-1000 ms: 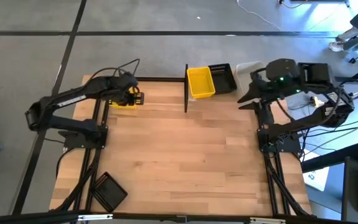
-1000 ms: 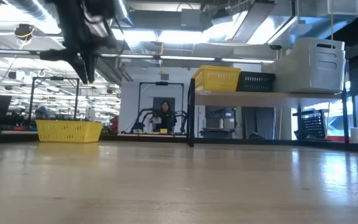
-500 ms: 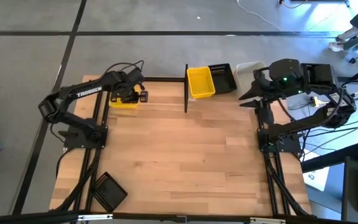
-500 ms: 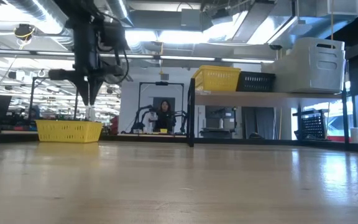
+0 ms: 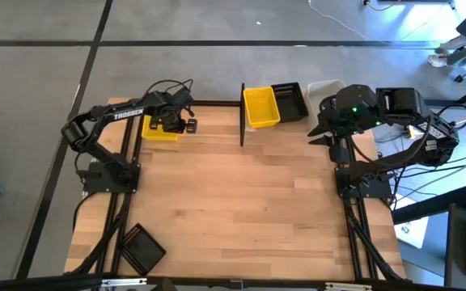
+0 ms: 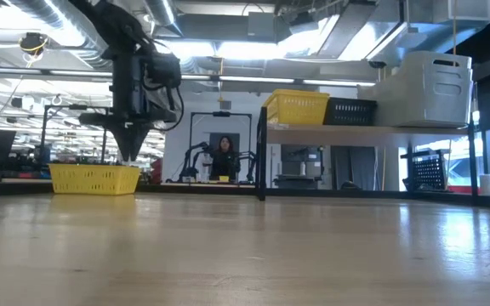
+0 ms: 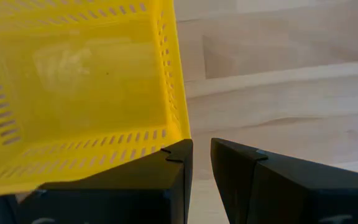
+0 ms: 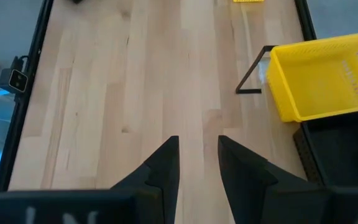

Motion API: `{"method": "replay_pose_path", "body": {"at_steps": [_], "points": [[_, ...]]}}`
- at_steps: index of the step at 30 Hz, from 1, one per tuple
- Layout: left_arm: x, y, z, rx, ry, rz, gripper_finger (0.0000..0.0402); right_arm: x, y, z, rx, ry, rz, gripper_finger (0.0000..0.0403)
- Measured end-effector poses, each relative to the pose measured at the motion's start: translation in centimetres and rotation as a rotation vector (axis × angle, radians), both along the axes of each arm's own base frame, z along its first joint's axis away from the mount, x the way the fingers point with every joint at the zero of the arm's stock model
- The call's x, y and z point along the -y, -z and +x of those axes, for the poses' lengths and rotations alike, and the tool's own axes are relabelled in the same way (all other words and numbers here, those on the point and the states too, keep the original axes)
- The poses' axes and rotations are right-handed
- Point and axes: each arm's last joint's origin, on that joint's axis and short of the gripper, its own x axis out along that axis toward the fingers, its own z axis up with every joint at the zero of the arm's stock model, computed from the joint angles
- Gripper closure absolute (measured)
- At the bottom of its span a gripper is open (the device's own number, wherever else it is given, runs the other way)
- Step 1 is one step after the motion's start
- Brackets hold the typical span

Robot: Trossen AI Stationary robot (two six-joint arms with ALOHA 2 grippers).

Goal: Stack baskets on shelf by color
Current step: Stack the yellow bin on top of the yellow bin on the shelf

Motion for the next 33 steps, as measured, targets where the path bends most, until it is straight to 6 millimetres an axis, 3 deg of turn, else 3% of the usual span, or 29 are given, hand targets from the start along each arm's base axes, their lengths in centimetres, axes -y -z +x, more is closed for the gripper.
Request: {"method": "replay_pose_path", "body": {"at_steps": [21, 33], "points": [[-0.2, 2.1, -0.5, -0.079, 0.001, 0.001, 0.0353, 0.0, -0.1, 0.0, 0.007, 0.003, 0.002, 0.0295], [-0.5, 3.1, -0.2, -0.137, 0.136, 0.024, 0.0353, 0.0, -0.1, 0.0, 0.007, 0.003, 0.002, 0.0295]]}}
